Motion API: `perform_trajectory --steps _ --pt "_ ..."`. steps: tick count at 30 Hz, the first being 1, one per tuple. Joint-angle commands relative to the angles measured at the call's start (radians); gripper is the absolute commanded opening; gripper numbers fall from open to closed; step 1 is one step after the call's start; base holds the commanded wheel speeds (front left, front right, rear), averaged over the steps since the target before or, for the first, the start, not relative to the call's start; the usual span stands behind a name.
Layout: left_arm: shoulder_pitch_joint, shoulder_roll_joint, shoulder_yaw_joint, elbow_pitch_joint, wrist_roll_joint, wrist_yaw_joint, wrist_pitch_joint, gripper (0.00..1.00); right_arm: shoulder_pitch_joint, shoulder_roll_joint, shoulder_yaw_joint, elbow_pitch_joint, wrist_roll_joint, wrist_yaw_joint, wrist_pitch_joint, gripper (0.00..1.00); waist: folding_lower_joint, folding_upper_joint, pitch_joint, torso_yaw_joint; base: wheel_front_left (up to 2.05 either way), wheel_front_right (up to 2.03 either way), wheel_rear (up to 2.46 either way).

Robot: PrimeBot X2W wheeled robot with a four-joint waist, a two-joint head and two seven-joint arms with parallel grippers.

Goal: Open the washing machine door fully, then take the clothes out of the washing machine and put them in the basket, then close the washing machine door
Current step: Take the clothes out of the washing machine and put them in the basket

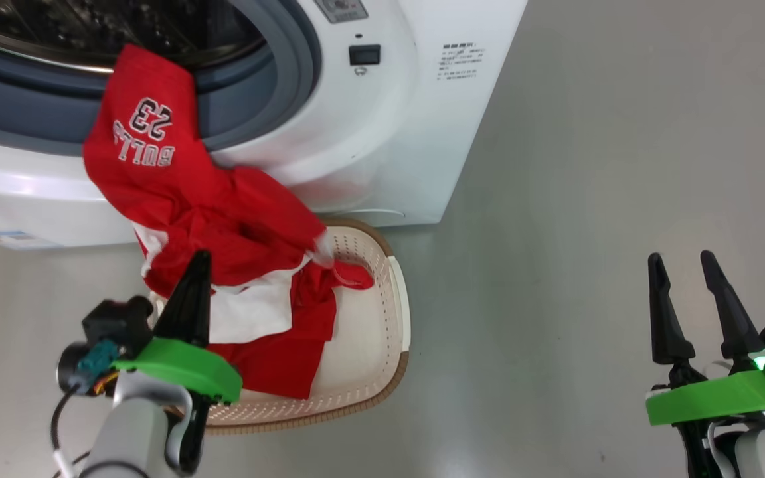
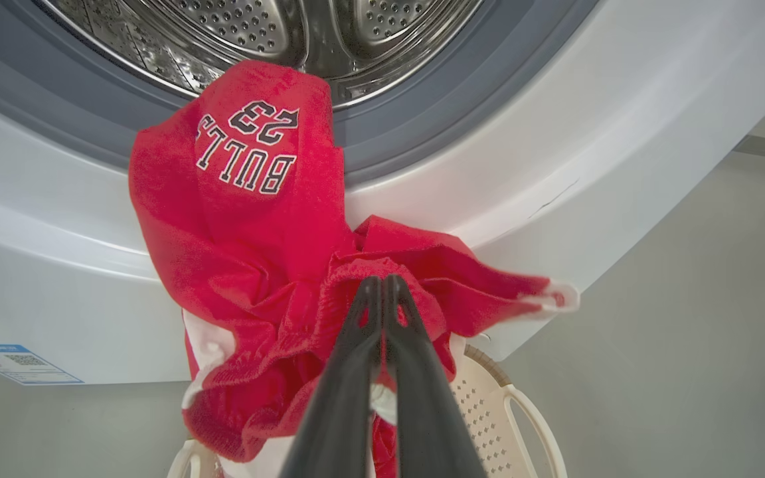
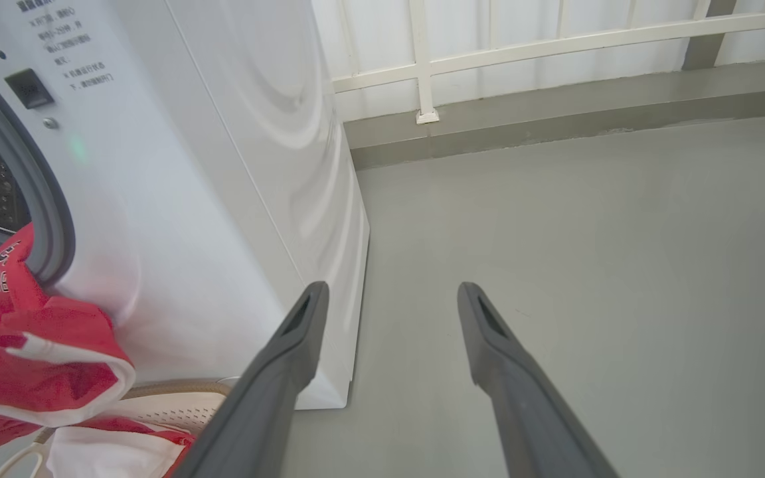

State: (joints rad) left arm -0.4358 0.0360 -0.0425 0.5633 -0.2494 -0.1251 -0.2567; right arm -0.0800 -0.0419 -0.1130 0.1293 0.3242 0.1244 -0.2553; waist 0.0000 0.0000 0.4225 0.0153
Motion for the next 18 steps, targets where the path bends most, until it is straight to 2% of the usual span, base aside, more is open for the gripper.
perform_trajectory --steps 1,5,16,18 --pt "-0.025 0.017 0.022 -0.007 -0.003 -0.006 -0.005 0.00 -0.015 -0.008 0.027 -0.025 0.016 0.006 -0.006 1.00 0.0000 0.0000 0.021 -0.009 0.00 0.00 0.00" --pt "-0.091 0.016 0.000 0.122 -0.011 -0.006 -0.005 0.00 -0.034 -0.008 0.030 -0.028 0.017 0.006 -0.006 1.00 0.0000 0.0000 0.065 -0.022 0.00 0.00 0.00" --pt "-0.222 0.038 -0.006 0.297 -0.012 -0.006 -0.005 0.00 -0.072 -0.008 0.036 -0.042 0.023 0.006 -0.006 1.00 0.0000 0.0000 0.154 -0.050 0.00 0.00 0.00" --pt "-0.246 0.043 -0.004 0.318 -0.009 -0.006 -0.005 0.07 -0.082 -0.008 0.037 -0.045 0.023 0.006 -0.006 1.00 0.0000 0.0000 0.168 -0.053 0.00 0.00 0.00"
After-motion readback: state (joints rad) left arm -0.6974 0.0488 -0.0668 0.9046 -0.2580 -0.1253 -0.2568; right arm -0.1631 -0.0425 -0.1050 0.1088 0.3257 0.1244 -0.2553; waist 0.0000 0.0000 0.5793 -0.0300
